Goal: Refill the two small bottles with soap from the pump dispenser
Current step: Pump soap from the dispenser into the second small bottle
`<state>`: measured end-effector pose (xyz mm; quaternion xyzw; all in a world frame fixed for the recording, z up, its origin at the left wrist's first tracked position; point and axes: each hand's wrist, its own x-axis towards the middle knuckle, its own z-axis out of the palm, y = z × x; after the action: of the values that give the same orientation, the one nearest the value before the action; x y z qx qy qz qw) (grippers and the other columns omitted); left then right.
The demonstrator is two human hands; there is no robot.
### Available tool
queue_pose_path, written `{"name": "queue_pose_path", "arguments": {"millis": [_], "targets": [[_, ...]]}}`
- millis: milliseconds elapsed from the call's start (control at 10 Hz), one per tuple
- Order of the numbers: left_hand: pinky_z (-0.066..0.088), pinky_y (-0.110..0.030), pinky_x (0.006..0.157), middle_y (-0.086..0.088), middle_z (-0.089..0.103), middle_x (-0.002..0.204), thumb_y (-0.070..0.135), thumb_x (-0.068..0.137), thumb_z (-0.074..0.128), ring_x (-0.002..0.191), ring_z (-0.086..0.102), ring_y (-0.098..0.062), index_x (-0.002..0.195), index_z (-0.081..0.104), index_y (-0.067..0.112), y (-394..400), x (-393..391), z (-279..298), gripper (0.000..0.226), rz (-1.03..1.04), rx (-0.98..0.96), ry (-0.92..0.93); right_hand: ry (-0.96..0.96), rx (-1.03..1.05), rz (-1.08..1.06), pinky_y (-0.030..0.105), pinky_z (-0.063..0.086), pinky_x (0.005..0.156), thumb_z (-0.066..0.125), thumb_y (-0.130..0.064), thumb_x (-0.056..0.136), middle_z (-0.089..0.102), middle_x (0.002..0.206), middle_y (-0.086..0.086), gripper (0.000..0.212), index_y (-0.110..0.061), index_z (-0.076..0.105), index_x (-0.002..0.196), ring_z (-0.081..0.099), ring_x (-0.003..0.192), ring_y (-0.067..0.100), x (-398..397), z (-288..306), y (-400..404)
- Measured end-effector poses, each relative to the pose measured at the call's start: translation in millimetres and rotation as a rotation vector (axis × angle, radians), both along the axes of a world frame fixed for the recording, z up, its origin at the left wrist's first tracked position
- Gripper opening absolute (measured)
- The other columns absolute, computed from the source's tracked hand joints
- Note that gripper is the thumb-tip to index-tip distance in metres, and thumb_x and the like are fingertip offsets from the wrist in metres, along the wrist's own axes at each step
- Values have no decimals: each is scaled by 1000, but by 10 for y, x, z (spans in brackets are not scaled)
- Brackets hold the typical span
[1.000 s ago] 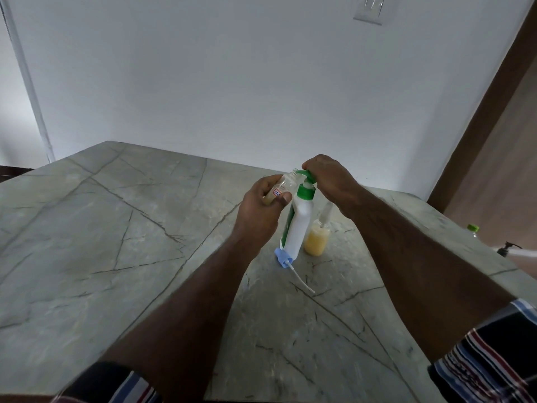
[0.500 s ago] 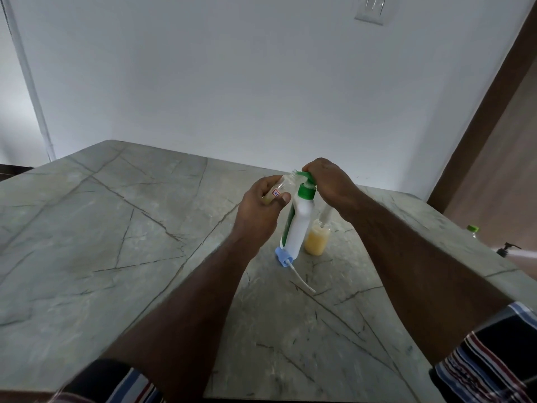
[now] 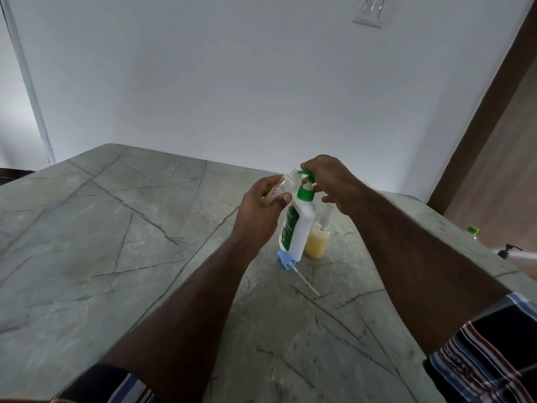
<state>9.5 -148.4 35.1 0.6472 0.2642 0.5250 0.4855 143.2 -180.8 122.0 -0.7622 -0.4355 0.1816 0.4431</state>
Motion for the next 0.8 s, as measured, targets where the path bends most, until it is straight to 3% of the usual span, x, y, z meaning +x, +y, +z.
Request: {"name": "queue_pose_path", "arguments": {"millis": [100,200,300,500,800], "targets": [[53,-20,84,9,69,112,14,95,64,98,65,-2,128,63,17,12,3,3,33,-2,10,2,-78,-19,26,47,51,85,46,-22,92,59,121,19,34,-1,55,117,58,110,35,-34,0,4],[53,-19,84,8,69,113,15,95,64,99,65,-3,128,63,16,17,5,3,33,15,24,14,-155,-87,79,52,44,99,38,-17,97,53,133,23,40,4,52,128,49,124,40,-60,27,-2],[52,-19,83,7,69,112,15,95,64,98,64,-3,128,63,16,22,0,-10,33,21,22,22,-227,-106,118,48,39,103,34,-10,101,47,139,27,40,7,49,134,42,130,42,-45,-5,-19],[52,-19,82,11,68,109,14,95,64,98,64,-2,128,63,15,20,4,-47,33,15,21,38,-330,-150,145,51,38,104,32,2,100,47,135,31,36,13,49,129,42,126,47,-28,-63,-20],[54,-24,90,7,67,116,15,96,63,103,64,-5,129,62,15,2,9,-11,33,5,27,21,-380,-188,133,52,38,103,30,1,100,46,135,32,37,14,46,131,42,125,48,-40,43,-3]]}}
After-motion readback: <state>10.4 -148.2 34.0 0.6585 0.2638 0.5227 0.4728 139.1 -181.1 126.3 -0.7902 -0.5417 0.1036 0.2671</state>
